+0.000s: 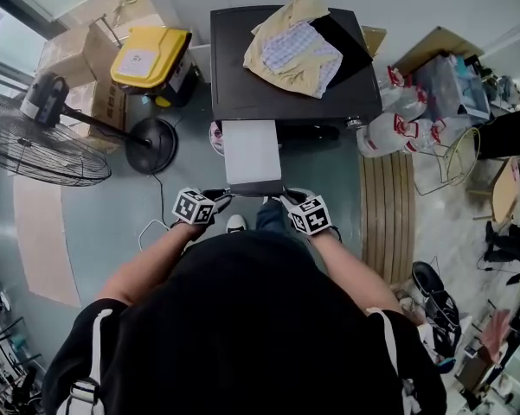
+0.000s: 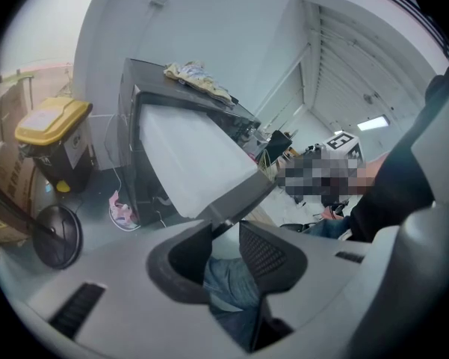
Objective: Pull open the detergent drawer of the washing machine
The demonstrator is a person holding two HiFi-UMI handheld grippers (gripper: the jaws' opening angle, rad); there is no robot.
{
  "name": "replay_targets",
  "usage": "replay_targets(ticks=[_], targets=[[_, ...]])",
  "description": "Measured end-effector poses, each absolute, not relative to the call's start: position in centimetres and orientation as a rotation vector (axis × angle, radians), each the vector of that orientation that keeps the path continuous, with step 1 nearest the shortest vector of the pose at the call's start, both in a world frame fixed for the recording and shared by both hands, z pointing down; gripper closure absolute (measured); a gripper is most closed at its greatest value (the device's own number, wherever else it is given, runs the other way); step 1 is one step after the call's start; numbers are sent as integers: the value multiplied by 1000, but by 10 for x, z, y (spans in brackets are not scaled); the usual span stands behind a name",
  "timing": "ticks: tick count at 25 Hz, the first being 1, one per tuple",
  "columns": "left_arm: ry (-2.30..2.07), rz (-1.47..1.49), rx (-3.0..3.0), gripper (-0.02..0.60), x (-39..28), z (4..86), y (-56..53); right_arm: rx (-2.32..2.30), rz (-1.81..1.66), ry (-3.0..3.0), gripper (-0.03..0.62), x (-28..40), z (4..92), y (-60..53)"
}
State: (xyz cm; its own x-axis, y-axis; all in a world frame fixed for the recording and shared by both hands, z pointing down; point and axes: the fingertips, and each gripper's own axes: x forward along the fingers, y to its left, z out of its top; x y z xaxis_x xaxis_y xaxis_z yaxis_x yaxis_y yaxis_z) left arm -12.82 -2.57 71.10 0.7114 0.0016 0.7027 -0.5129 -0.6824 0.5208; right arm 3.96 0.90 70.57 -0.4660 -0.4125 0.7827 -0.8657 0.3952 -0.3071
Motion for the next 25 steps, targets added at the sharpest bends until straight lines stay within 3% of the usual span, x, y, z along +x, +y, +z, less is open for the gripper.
replay_targets(ticks=[25], targets=[[-306, 900, 2132, 442, -126, 734, -26, 1030, 1028, -2016, 508, 41, 733, 8]])
